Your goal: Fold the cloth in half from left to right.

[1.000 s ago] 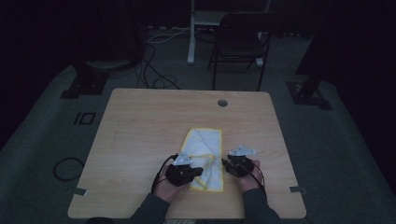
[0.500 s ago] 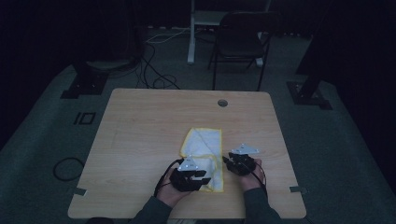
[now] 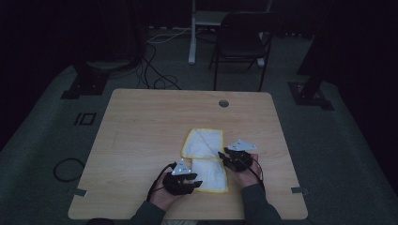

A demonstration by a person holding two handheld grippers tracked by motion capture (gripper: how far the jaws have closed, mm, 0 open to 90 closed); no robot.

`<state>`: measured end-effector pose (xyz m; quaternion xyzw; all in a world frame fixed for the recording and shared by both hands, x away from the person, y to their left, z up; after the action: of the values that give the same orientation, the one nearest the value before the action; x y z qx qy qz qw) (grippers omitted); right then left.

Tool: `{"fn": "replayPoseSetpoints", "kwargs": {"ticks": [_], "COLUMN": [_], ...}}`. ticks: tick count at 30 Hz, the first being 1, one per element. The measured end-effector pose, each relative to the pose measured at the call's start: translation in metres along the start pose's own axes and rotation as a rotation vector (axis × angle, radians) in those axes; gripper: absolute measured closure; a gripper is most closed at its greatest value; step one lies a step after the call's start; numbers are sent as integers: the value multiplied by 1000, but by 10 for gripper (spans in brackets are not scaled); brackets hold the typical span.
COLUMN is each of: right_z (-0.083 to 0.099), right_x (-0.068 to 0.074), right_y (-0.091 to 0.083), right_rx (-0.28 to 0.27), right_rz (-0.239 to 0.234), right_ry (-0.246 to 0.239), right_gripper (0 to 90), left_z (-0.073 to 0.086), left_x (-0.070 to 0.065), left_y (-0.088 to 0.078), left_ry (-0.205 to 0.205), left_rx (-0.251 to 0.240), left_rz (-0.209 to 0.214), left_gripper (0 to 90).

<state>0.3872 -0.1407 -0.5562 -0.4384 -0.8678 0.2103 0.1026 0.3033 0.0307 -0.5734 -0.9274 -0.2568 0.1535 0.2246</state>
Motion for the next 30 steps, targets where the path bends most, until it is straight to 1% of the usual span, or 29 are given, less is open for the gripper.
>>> {"fn": "replayPoseSetpoints", "kwargs": {"ticks": [1, 3, 4, 7, 8, 9, 11, 14, 16, 18, 21, 22, 24, 26, 28, 29, 30], "right_z": [-3, -7, -7, -12, -13, -15, -17, -22, -24, -25, -25, -25, -23, -21, -20, -19, -19], "right_x": [2, 5, 5, 15, 19, 23, 30, 44, 52, 58, 70, 75, 80, 83, 85, 85, 84], "right_y": [3, 8, 8, 18, 21, 24, 28, 35, 40, 43, 50, 53, 59, 65, 70, 72, 74], "right_rx": [-4, -5, -5, -8, -6, -4, -3, 0, 4, 13, 28, 40, 63, 85, 104, 111, 117], "right_rz": [-9, -26, -26, -61, -78, -86, -105, -141, -160, -172, -202, -213, -211, -214, -215, -212, -204], "right_ry": [-10, -21, -21, -32, -29, -41, -55, -85, -99, -114, -141, -157, -205, -217, -228, -237, -247], "right_gripper": [653, 653, 653, 653, 653, 653, 652, 649, 644, 637, 609, 599, 585, 572, 580, 612, 666], "left_z": [2, 5, 5, 10, 12, 13, 14, 14, 14, 14, 16, 16, 16, 16, 16, 16, 16], "left_x": [0, 0, 0, 1, 1, 2, 3, 6, 6, 6, 7, 7, 7, 7, 8, 8, 8], "left_y": [1, 3, 3, 5, 6, 6, 5, 4, 2, 1, 1, 0, 0, 0, -1, -1, -1], "left_ry": [0, 16, 16, 32, 31, 35, 29, 14, 21, 16, 7, 9, 9, 9, 10, 7, 7], "left_rx": [2, 15, 15, 29, 30, 33, 28, 21, 20, 13, 9, 9, 9, 7, 8, 7, 7], "left_rz": [-2, -14, -14, -44, -56, -60, -74, -84, -89, -90, -88, -88, -90, -91, -92, -93, -94], "left_gripper": [606, 599, 599, 610, 632, 650, 699, 786, 848, 887, 900, 900, 900, 900, 900, 900, 900]}}
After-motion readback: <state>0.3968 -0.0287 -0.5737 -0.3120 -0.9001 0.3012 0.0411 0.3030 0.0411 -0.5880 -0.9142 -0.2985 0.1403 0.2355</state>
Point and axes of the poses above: each handheld gripper's, and its own axes: y roughly forward along the jaws, z roughly out of its underside, x roughly to its left, the point moved 7 cm from there along y, roughly forward along the jaws, and after that the axes turned 10 degrees about -x, right-handed, at the moved point
